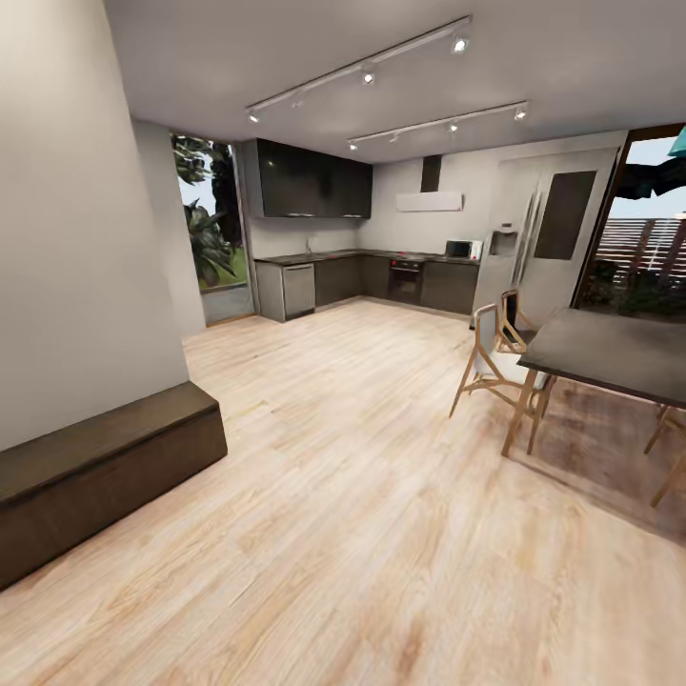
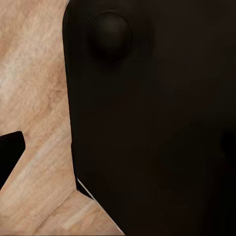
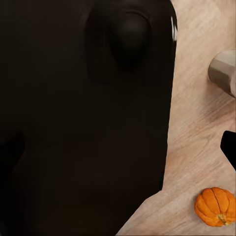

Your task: Place each of the two pumpkins and all three candles from the living room inside a cabinet in the living room (use any cabinet), then make sure every cabinet is closed, and position the cauldron so it is next to a table in the living room.

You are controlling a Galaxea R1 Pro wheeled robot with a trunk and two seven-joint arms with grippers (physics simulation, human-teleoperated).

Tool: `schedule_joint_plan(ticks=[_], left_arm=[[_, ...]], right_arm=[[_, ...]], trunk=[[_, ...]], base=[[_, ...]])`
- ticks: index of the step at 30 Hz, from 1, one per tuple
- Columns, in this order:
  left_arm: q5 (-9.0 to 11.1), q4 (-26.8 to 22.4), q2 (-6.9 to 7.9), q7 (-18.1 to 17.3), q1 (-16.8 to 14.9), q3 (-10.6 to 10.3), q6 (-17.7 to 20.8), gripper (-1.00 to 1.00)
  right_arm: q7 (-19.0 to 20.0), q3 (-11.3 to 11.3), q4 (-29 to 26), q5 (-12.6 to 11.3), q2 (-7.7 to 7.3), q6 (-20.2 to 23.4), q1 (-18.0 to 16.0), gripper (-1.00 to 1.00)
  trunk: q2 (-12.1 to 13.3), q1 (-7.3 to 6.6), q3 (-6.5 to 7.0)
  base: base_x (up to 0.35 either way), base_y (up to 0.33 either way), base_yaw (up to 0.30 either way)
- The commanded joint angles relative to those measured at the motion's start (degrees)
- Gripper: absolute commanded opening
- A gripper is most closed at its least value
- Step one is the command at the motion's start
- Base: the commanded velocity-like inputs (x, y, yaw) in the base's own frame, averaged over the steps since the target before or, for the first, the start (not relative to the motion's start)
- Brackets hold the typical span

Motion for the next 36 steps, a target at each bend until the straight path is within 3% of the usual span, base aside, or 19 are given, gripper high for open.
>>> schedule_joint_plan(ticks=[1, 3, 23, 36], left_arm=[[0.0, -0.2, 0.33, -0.1, -0.3, 0.1, -0.2, 1.0], [-0.1, -0.2, 0.54, -0.2, -0.6, 0.0, -0.1, 1.0], [-0.1, -0.2, 0.52, -0.2, -0.6, -0.1, -0.1, 1.0], [-0.2, -0.2, 0.53, -0.2, -0.6, -0.1, -0.1, 1.0]], right_arm=[[-0.3, -0.2, 0.1, -0.3, 0.33, -0.2, 0.0, 1.0], [-0.3, -0.2, 0.1, -0.5, 0.9, -0.2, 0.0, 1.0], [-0.3, -0.3, 0.0, -0.4, 0.74, -0.3, 0.0, 1.0], [-0.2, -0.1, -0.1, 0.0, 1.01, -0.3, 0.0, 1.0]], trunk=[[0.0, 0.0, -0.03], [0.0, 0.0, -0.03], [0.0, 0.0, -0.03], [0.0, 0.0, -0.05]], base=[[0.162, 0.107, 0.0], [0.197, 0.128, 0.0], [0.215, 0.138, 0.007], [0.306, 0.12, 0.245]])
